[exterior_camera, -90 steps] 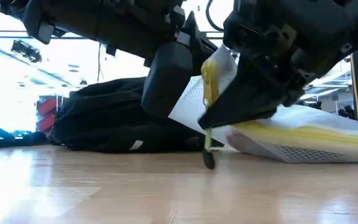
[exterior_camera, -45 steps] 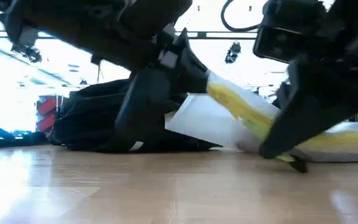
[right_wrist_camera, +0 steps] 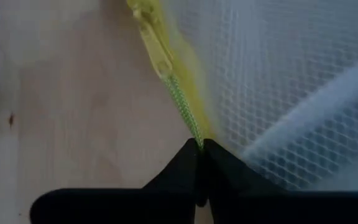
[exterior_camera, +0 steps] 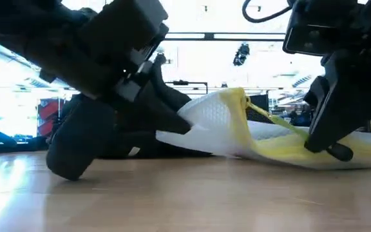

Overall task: Unpack backpack
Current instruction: Open the zip lock bag, then remove the calculator from the zip lock bag

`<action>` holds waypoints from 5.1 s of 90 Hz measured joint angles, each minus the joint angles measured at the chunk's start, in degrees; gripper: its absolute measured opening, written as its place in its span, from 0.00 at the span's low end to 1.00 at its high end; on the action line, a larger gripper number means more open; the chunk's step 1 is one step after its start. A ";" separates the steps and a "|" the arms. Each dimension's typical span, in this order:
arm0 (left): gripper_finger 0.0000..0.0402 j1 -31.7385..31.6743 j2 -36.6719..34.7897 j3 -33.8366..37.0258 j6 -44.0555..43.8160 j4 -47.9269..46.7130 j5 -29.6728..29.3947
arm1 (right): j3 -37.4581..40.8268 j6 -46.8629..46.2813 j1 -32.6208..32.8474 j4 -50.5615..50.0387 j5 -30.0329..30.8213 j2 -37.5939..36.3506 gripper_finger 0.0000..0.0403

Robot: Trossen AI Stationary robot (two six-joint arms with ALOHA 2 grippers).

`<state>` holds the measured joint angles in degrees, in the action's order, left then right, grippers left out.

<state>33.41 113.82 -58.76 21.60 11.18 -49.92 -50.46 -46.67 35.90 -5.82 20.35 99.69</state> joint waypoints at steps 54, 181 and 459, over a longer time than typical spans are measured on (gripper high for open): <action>0.33 0.53 -3.92 0.15 -3.93 -2.02 2.42 | 0.00 4.95 -4.71 3.01 0.32 -0.36 0.00; 0.31 -0.30 1.95 0.15 16.80 22.28 12.86 | -0.02 6.79 -6.88 4.77 -0.95 -0.36 0.00; 0.00 1.00 -7.87 0.17 -8.80 -10.64 12.75 | 0.00 -11.96 6.74 -29.73 -1.89 -12.58 0.32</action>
<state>34.41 105.95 -58.59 12.80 0.54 -37.17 -50.46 -58.63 42.64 -35.55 18.46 87.11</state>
